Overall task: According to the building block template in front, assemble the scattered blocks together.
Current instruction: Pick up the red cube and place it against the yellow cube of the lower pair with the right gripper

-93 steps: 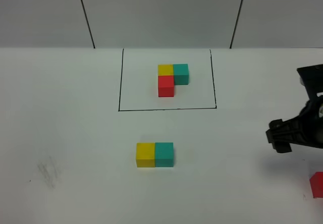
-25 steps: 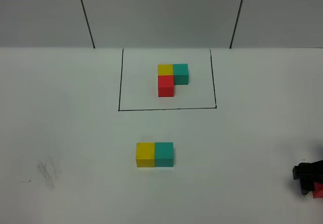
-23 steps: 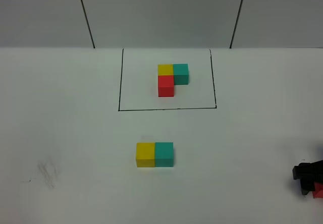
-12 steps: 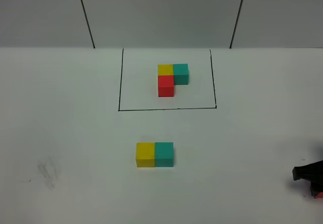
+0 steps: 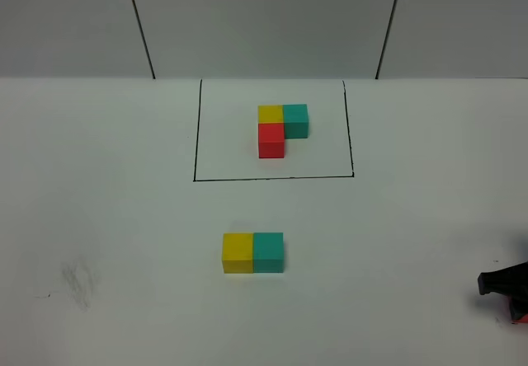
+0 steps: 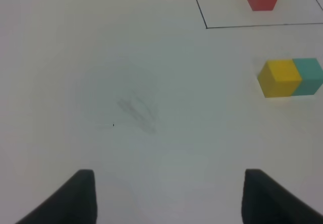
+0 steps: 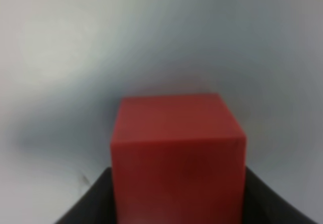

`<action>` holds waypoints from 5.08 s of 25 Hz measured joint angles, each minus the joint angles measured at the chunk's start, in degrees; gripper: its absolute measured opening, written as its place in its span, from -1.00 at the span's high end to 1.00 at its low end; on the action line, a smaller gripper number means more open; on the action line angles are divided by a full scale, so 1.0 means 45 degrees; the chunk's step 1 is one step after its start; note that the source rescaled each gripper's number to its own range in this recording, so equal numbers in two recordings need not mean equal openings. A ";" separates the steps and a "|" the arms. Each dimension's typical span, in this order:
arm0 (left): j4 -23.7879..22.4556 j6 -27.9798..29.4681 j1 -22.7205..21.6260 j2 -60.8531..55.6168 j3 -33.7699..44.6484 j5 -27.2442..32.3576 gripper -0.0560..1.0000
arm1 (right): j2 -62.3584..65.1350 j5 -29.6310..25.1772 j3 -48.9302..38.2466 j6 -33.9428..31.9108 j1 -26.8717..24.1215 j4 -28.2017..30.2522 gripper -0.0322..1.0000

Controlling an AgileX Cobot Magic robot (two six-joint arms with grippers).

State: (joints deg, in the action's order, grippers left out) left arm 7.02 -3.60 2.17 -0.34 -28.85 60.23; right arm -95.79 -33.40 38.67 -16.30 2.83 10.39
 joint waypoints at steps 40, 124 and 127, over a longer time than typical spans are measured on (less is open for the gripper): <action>0.0000 0.0000 0.0000 0.0000 0.0000 0.0011 0.23 | 0.1023 -0.3477 0.3570 -0.8771 1.0869 -0.1078 0.90; 0.0000 0.0000 0.0000 0.0000 0.0000 0.0011 0.23 | -0.7543 -0.5384 1.2976 -0.9220 1.2130 -0.0604 0.90; 0.0000 0.0000 0.0000 0.0000 0.0000 0.0011 0.23 | -0.7707 -0.5845 1.3341 -0.9100 1.2130 -0.0650 0.90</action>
State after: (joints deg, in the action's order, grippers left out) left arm 7.02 -3.60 2.17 -0.34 -28.85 60.28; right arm -130.47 -59.71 98.71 -57.25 57.42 7.46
